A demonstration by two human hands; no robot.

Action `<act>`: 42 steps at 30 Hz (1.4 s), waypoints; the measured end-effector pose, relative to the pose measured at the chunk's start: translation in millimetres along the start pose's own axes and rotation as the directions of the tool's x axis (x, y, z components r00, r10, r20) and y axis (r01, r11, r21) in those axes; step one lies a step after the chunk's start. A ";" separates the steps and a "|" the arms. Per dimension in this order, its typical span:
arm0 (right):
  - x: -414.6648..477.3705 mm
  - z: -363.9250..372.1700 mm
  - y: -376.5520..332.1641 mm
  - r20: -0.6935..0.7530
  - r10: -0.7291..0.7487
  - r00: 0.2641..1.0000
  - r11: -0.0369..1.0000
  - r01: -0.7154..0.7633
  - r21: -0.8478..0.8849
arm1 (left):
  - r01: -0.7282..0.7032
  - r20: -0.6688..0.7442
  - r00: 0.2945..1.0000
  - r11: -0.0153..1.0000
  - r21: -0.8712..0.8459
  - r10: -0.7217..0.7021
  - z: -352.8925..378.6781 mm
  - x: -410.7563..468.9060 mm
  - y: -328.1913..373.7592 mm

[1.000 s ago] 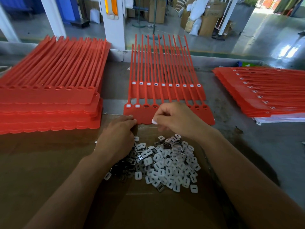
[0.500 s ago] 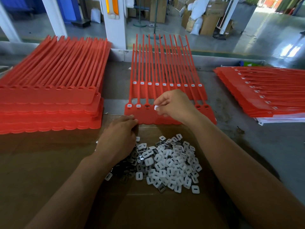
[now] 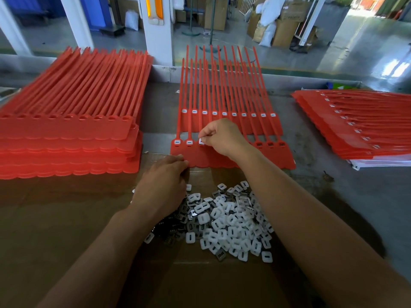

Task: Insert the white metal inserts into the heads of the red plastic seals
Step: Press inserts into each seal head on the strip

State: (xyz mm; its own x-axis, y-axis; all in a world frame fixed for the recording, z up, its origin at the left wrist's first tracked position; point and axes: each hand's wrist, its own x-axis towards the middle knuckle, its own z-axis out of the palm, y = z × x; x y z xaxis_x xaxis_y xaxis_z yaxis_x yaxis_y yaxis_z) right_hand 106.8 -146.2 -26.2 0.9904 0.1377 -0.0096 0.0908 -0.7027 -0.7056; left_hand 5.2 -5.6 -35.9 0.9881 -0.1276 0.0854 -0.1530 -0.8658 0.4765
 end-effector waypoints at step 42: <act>-38.9 -36.0 1.5 0.209 -0.041 0.977 0.998 0.030 0.053 | -0.014 -0.007 1.000 1.000 0.021 0.014 2.2 1.1 -1.8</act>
State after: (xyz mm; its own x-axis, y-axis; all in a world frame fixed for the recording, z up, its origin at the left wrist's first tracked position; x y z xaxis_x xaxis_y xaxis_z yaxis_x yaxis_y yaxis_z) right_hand 72.1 -177.7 -1.4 0.9424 0.3089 -0.1285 0.1152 -0.6603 -0.7421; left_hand 6.6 -5.2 -38.6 0.9857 -0.1367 0.0980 -0.1666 -0.8740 0.4565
